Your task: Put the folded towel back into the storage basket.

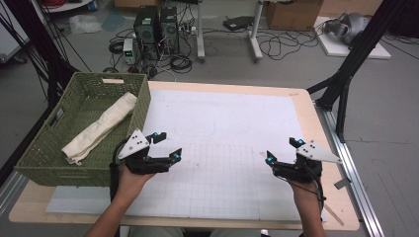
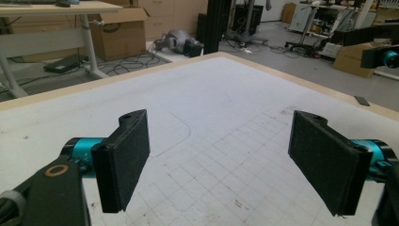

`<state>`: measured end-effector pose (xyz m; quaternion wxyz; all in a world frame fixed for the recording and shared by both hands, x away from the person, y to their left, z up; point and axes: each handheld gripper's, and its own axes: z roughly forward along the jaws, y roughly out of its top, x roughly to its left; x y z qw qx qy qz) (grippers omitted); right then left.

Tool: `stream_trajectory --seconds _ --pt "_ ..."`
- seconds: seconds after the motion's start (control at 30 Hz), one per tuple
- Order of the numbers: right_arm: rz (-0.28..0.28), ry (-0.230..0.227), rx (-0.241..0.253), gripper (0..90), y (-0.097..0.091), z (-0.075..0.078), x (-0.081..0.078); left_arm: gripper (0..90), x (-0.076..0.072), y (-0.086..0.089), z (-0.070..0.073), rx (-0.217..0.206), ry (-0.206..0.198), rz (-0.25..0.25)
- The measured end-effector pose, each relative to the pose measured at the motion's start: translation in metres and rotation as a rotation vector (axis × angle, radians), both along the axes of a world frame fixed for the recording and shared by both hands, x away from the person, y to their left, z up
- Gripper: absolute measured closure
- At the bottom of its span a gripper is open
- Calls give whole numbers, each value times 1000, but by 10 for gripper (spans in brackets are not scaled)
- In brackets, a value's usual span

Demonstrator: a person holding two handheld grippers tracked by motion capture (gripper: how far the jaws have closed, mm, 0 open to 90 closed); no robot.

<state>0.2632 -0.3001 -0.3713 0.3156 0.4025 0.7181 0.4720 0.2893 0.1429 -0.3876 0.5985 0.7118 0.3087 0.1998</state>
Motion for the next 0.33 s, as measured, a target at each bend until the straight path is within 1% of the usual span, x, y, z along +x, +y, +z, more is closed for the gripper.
stream_trajectory --seconds 0.07,0.33 --pt "1 3 2 116 1 -1 0 215 0 1 -1 -6 5 7" --pt "9 8 4 116 3 -3 1 215 0 2 -1 -8 4 10"
